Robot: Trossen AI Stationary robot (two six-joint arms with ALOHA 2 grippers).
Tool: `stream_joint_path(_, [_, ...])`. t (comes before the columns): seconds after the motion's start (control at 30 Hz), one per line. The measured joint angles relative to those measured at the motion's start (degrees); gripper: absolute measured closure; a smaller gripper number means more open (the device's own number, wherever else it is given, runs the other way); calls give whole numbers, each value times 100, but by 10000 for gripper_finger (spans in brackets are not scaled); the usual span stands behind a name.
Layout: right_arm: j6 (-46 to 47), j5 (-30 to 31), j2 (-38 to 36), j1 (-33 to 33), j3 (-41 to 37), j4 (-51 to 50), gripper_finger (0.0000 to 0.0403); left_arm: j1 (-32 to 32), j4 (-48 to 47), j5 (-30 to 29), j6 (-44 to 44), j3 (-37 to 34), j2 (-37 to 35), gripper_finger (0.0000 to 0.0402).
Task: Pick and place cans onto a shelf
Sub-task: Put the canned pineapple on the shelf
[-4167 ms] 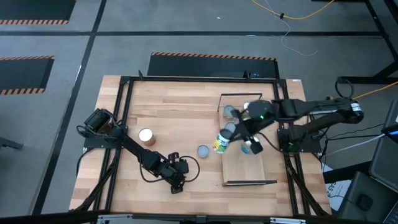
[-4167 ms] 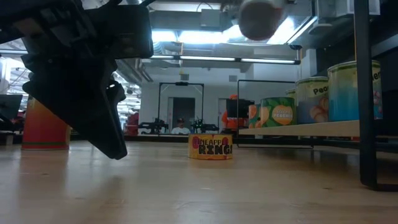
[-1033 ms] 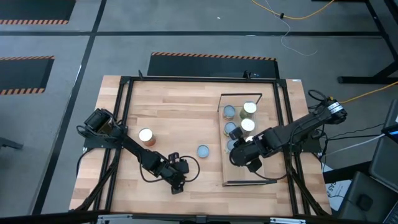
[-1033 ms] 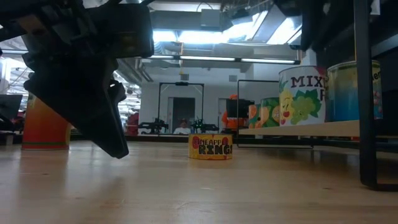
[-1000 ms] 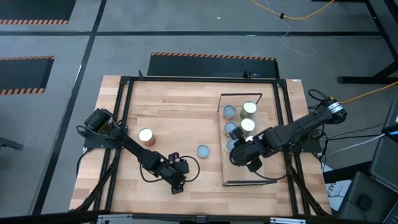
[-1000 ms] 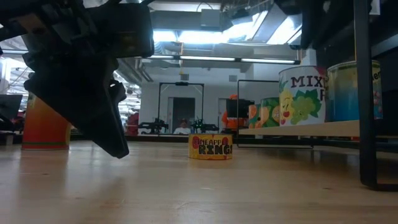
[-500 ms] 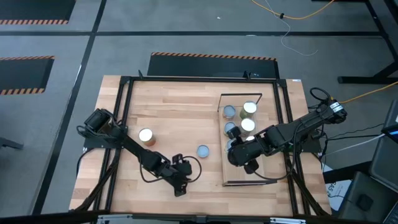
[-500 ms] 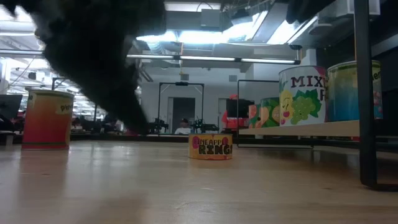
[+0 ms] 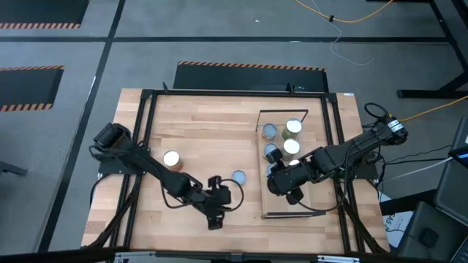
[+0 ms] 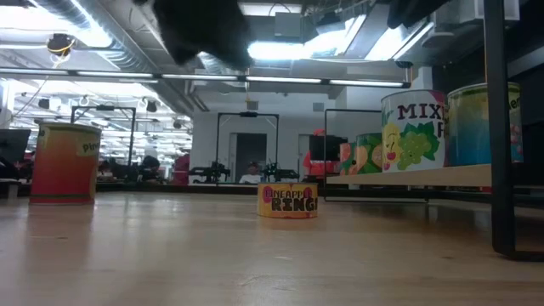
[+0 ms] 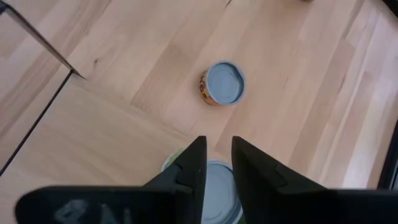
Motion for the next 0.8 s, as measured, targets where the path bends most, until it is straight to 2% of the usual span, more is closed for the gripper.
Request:
stream_joint_path(0.2, [-5, -7, 4, -2, 0, 68, 324, 80, -1398, -224, -582, 537, -401, 303])
stream_joint_path(0.4, [-4, -8, 4, 1, -4, 117, 324, 191, -3273, -321, -1384, 967, -846, 303])
stream_joint_path(0.8, [-23, -4, 4, 0, -4, 236, 324, 285, -6316, -380, -3256, 1000, -1515, 303])
